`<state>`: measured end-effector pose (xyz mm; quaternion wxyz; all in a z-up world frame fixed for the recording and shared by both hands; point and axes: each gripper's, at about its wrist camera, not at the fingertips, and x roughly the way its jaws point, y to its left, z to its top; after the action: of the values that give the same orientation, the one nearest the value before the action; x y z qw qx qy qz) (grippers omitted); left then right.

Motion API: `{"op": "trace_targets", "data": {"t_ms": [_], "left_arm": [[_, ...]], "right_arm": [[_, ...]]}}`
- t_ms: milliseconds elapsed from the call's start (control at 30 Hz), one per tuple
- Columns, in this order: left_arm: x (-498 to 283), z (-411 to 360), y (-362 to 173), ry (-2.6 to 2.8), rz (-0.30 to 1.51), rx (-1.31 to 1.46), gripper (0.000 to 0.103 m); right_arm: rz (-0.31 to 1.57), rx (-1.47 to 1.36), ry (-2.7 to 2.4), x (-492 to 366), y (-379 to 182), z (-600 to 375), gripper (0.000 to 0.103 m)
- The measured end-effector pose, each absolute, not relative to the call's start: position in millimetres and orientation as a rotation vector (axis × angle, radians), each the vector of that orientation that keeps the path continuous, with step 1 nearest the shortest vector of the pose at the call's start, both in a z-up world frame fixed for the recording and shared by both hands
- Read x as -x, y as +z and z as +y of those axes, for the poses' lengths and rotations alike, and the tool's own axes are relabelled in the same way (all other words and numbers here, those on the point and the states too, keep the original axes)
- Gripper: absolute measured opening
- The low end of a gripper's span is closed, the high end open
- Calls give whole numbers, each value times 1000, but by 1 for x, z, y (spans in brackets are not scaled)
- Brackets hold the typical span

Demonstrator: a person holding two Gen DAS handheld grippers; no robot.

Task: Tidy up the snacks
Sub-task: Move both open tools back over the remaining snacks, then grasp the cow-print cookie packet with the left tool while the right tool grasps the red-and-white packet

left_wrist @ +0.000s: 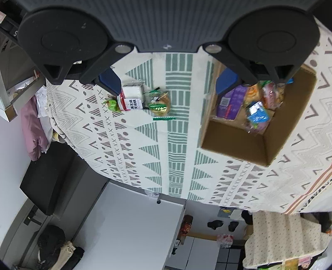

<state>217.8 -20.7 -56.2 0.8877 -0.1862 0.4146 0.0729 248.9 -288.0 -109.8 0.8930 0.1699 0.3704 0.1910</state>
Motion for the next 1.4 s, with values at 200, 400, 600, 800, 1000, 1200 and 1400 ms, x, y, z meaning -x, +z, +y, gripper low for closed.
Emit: {"op": "trace_targets", "data": {"t_ms": [200,400,600,800,1000,1200,1400], "left_arm": [[-233,-32,-65,154,855,373,97],[-261,-40,-86,164,864,382,95],[-290,-44,-109,195,899,386,93],[-311,-48,-131,214,917,389,88],[-332,-52,-154,224,953,385,81],[-349,-53,-172,235,978,382,73],[-361,-51,-190,253,1018,388,72]], "right_arm": [[753,-394,439,-264,-127,-300,95],[740,-505,481,-295,-156,-305,93],[800,-480,507,-313,-172,-294,87],[869,-453,452,-339,-199,-290,66],[873,-398,449,-356,-207,-278,55],[892,-380,451,-377,-219,-268,46],[891,-341,458,-383,-225,-257,46]]}}
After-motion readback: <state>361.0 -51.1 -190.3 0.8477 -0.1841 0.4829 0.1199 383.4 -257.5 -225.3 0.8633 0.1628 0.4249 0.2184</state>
